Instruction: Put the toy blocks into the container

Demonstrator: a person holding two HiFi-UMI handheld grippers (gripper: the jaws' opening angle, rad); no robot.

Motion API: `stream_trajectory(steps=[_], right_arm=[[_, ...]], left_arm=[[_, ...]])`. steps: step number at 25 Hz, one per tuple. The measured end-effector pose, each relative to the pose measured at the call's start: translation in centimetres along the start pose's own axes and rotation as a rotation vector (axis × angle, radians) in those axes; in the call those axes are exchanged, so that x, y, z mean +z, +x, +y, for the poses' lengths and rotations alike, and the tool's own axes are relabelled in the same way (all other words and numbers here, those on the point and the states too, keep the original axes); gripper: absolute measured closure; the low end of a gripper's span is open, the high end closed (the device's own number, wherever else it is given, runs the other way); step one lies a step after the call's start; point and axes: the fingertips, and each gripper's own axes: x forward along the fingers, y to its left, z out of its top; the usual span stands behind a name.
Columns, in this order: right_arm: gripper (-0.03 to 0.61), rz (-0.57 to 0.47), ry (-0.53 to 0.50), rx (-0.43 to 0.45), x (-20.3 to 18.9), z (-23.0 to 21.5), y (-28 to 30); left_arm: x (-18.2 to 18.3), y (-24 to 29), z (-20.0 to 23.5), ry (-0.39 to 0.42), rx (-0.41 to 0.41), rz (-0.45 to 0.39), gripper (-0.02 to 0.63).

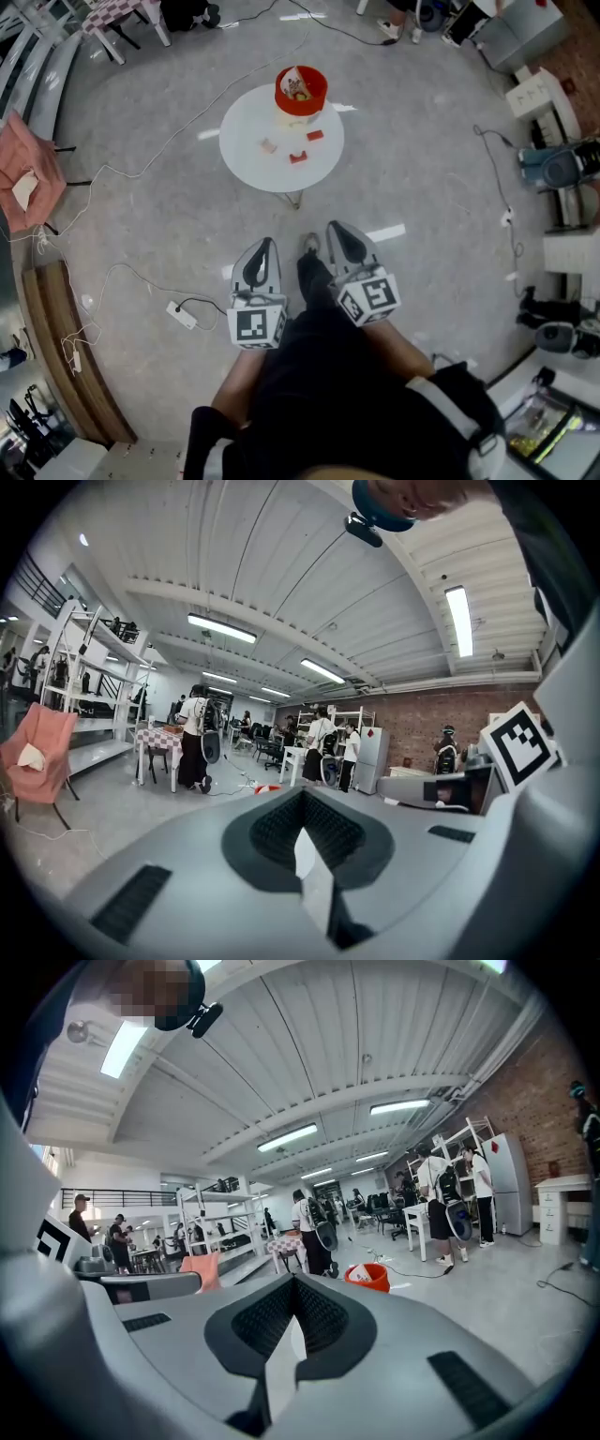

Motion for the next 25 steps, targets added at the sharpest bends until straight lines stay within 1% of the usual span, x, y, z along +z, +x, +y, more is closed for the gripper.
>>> stream_trajectory(steps=[5, 9, 16, 18, 23, 25], right_arm=[[0.581, 0.036, -0.026, 0.046, 0.9, -3.7, 5.1], [0.581, 0.074, -0.056, 0.099, 0.1, -6.7, 9.2], [0.581, 0.121, -0.087, 0.166, -0.7, -10.3, 14.2], [0.581, 0.135, -0.085, 0.176, -0.8, -10.8, 15.0], [0.581, 0.17, -0.075, 0.186, -1.9, -11.8, 17.2], [0.581, 0.187, -0.063, 0.186, -2.5, -12.0, 17.9]], left_arm=[[0.9, 5.9, 1.3, -0.001, 0.044, 0.003, 0.615], [1.3, 10.0, 2.0, -0.009, 0.102, 0.011, 0.615], [1.6, 14.5, 2.8, -0.026, 0.168, 0.027, 0.615], [1.8, 15.3, 3.0, -0.03, 0.174, 0.031, 0.615], [1.2, 17.2, 3.8, -0.006, 0.166, 0.064, 0.615], [1.6, 18.0, 4.1, -0.03, 0.168, 0.053, 0.615]])
